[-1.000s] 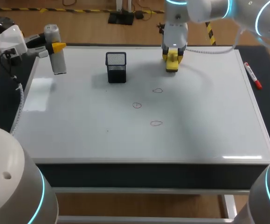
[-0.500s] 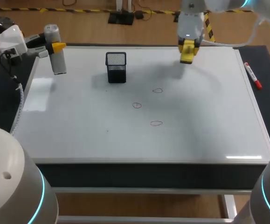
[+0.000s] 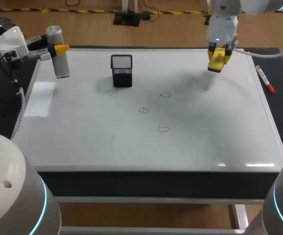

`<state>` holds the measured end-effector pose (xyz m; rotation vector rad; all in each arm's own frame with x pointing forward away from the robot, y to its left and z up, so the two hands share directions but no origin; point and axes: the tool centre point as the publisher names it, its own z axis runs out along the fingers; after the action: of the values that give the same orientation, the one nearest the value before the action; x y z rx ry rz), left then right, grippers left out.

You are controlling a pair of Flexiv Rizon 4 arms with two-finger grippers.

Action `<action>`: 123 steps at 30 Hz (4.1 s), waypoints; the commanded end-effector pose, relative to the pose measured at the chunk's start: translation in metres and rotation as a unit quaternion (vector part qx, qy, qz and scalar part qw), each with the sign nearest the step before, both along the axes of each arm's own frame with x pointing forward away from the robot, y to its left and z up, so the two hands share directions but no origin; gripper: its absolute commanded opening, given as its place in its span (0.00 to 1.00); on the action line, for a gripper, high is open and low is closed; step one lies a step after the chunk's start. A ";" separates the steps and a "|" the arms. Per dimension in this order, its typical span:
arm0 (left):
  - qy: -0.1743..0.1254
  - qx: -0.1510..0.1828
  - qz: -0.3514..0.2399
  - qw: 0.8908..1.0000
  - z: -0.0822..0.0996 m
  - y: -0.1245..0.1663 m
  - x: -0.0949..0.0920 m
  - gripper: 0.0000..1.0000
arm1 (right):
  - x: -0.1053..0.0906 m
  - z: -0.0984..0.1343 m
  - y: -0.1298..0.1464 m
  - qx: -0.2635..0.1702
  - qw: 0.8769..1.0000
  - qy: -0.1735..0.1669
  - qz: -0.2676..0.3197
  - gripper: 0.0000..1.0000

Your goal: Pick up the inspection probe, press it on each red-marked spot on the whiteboard one by one, put down the probe, pick up the eraser, and wipe off all the red marks.

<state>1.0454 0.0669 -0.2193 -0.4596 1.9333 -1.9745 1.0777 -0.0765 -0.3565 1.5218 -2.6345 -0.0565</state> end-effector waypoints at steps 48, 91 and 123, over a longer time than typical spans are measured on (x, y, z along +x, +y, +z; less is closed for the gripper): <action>-0.049 -0.062 -0.189 0.979 -0.002 -0.203 -0.083 0.00 | -0.031 0.011 -0.021 0.009 1.000 -0.015 -0.022 0.00; -0.006 -0.091 -0.219 0.971 -0.048 -0.288 -0.124 0.00 | -0.031 0.011 -0.021 0.009 1.000 -0.015 -0.022 0.00; 0.000 -0.077 -0.229 0.970 -0.065 -0.286 -0.122 0.00 | -0.031 0.011 -0.021 0.009 1.000 -0.015 -0.022 0.00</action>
<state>0.9226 -0.2185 -0.2828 -0.0448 2.0286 -2.4153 1.0466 -0.0970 -0.3471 1.4789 -2.7029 -0.0620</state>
